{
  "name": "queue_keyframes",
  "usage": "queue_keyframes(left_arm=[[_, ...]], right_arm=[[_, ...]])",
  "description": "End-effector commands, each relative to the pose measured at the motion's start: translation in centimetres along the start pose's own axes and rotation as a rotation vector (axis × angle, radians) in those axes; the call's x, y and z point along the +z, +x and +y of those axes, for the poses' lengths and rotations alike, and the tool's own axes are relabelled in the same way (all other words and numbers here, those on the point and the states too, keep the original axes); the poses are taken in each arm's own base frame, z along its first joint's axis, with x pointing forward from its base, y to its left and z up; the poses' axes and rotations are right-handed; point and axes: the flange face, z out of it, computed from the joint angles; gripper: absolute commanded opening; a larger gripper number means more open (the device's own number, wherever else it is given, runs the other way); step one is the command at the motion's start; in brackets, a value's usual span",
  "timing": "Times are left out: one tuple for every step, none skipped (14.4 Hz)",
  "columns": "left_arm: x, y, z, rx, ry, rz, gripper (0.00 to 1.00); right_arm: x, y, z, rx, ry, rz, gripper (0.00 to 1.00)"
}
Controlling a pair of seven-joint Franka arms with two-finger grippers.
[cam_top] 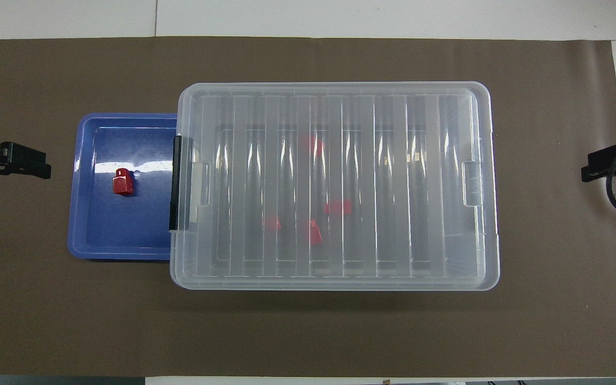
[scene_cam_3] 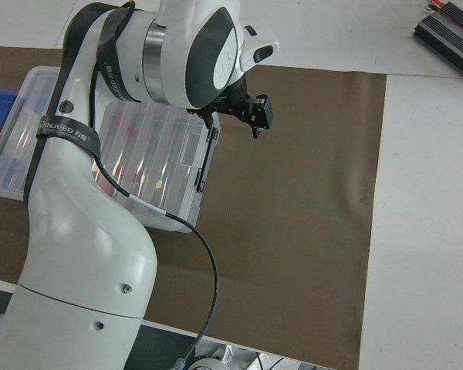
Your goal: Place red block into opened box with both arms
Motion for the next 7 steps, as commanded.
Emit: queue_keyframes(left_arm=[[-0.18, -0.87, -0.27, 0.008, -0.018, 0.003, 1.00], [-0.18, -0.87, -0.27, 0.008, -0.018, 0.003, 1.00], [-0.18, -0.87, -0.27, 0.008, -0.018, 0.003, 1.00], [-0.18, -0.87, -0.27, 0.008, -0.018, 0.003, 1.00], [-0.18, -0.87, -0.27, 0.008, -0.018, 0.003, 1.00], [-0.18, -0.87, -0.27, 0.008, -0.018, 0.003, 1.00], [-0.18, -0.87, -0.35, 0.006, -0.018, 0.003, 1.00]], right_arm=[[-0.24, 0.07, 0.09, -0.022, -0.014, 0.014, 1.00], [-0.23, 0.06, 0.17, -0.022, -0.013, 0.012, 1.00], [-0.23, 0.06, 0.26, -0.021, -0.013, 0.012, 1.00], [-0.23, 0.06, 0.34, -0.019, -0.013, 0.012, 1.00], [-0.32, 0.03, 0.26, -0.021, -0.013, 0.015, 1.00], [-0.25, 0.08, 0.32, -0.019, -0.012, 0.014, 1.00], [-0.32, 0.03, 0.16, -0.021, -0.012, 0.015, 1.00]])
